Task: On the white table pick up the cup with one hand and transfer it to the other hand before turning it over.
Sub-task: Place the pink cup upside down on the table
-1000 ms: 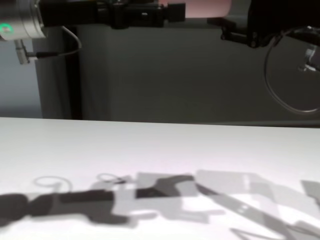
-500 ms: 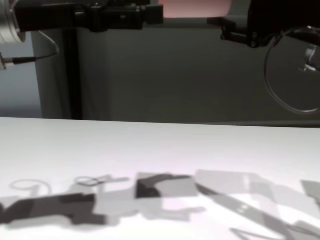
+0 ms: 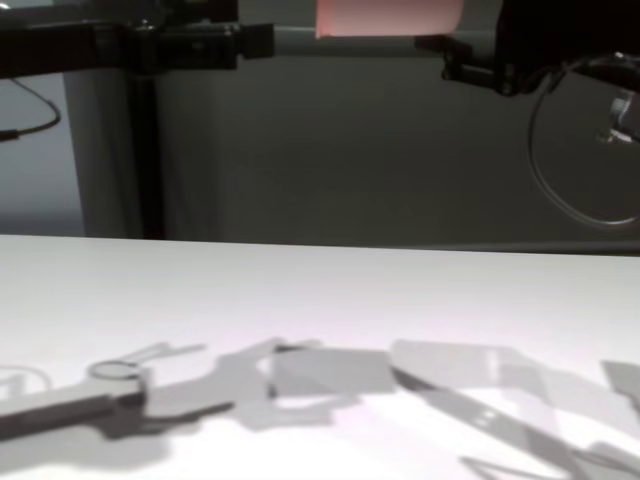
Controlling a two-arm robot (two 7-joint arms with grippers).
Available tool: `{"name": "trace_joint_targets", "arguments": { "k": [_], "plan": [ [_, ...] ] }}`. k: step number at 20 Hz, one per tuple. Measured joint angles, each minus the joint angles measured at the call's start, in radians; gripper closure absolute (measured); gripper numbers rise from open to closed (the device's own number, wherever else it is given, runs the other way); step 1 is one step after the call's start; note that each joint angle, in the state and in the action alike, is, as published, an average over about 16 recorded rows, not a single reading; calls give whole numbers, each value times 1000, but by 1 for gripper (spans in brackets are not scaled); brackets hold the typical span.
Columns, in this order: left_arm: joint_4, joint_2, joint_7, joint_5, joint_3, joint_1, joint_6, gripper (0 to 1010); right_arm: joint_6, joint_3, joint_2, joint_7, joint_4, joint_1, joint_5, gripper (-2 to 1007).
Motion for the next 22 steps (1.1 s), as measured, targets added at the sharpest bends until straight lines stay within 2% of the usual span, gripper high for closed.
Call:
{"name": "trace_joint_targets", "arguments": {
  "k": [6,11,17,22],
  "plan": [
    [-58,39,113,23,-39,83,11,9,0,0,0,0,0,0,0,269],
    [-92,58,199,42,-70,162,6,9,0,0,0,0,0,0,0,269],
    [-109,61,276,57,-99,250,-13,9,0,0,0,0,0,0,0,269],
    [-109,54,321,63,-119,314,-34,9,0,0,0,0,0,0,0,269]
  ]
}}
